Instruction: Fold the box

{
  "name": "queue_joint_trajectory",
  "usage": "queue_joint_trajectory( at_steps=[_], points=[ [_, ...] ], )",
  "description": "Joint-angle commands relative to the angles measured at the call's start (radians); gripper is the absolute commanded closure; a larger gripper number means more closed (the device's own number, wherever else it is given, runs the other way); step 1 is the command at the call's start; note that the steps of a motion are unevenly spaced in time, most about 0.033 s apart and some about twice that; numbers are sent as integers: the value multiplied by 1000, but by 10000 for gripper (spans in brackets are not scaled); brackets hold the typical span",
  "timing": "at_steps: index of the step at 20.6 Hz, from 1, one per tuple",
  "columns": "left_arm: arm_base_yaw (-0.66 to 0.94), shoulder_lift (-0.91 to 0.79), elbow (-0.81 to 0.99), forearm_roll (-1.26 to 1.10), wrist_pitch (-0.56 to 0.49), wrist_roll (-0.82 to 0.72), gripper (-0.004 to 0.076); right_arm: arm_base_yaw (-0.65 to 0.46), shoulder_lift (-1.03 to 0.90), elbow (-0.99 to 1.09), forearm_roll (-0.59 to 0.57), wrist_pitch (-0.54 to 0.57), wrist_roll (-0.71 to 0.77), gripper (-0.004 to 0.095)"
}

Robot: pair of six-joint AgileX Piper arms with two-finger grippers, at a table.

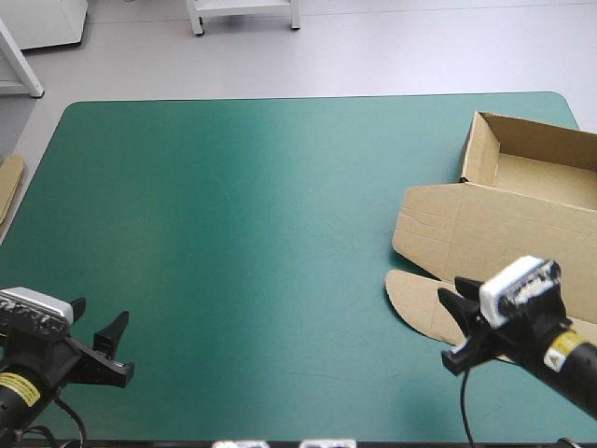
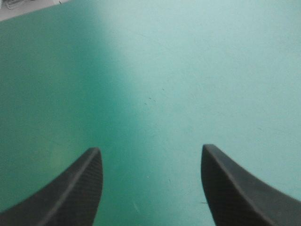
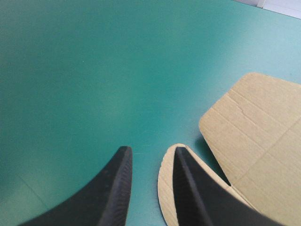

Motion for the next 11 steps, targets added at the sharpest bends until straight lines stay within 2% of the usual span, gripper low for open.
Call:
queue_joint_trajectory(
  at_steps=[1, 6, 10, 11],
  points=[
    [-6, -13, 54, -65, -123, 22, 283, 2, -190, 132, -1, -117, -4, 701],
    [-6, -95, 175, -113, -193, 28, 283, 2, -377, 288, -13, -104, -50, 766],
    [-6, -223, 283, -172, -235, 50, 283, 2, -442, 358, -20, -129, -54, 924],
    [-6, -244, 298, -174, -247, 50, 283, 2, -442, 360, -20, -132, -51, 927]
  ],
)
